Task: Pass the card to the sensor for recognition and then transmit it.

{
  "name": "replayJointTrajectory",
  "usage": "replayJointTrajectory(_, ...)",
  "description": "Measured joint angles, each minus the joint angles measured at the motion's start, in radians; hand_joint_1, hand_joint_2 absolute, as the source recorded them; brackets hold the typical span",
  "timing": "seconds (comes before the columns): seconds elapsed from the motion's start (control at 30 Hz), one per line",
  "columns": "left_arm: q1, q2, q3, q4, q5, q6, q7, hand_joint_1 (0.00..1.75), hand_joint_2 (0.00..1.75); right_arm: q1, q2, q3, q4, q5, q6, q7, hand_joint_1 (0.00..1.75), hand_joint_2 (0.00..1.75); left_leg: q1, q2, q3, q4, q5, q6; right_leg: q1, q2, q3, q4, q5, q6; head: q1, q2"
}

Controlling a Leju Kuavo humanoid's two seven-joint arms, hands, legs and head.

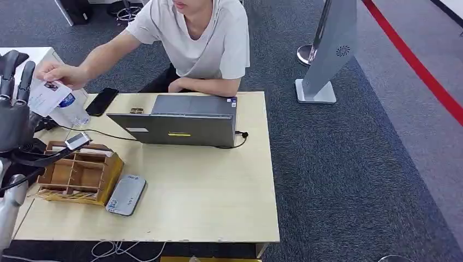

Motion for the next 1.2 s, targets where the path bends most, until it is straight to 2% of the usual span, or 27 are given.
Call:
replayJointTrajectory(0.43, -0.002, 0.008, 0.0, 0.034, 0.004, 0.001, 0.003, 0.0, 1.75, 0.001, -0.002, 0.004, 0.0, 0.0, 0.011, 0.0, 0.0, 1.75, 0.0, 0.0, 0.0, 0.0, 0.0, 0.0, 0.0, 0.0, 0.0, 0.0, 0.0, 0.0, 0.0, 0.0)
replayJointTrajectory(0.47, -0.002, 0.009, 0.0, 0.035, 0.006, 0.003, 0.003, 1.75, 1.75, 0.001, -0.002, 0.004, 0.0, 0.0, 0.011, 0.0, 0.0, 1.75, 0.0, 0.0, 0.0, 0.0, 0.0, 0.0, 0.0, 0.0, 0.0, 0.0, 0.0, 0.0, 0.0, 0.0)
replayJointTrajectory(1.2, 0.021, 0.019, 0.0, 0.036, 0.043, 0.003, -0.018, 1.75, 1.75, 0.006, -0.007, 0.004, 0.0, 0.014, 0.013, -0.003, 0.0, 1.75, 0.0, 0.0, -0.001, 0.0, 0.0, 0.0, 0.0, 0.0, 0.0, 0.0, 0.0, 0.0, 0.0, 0.0)
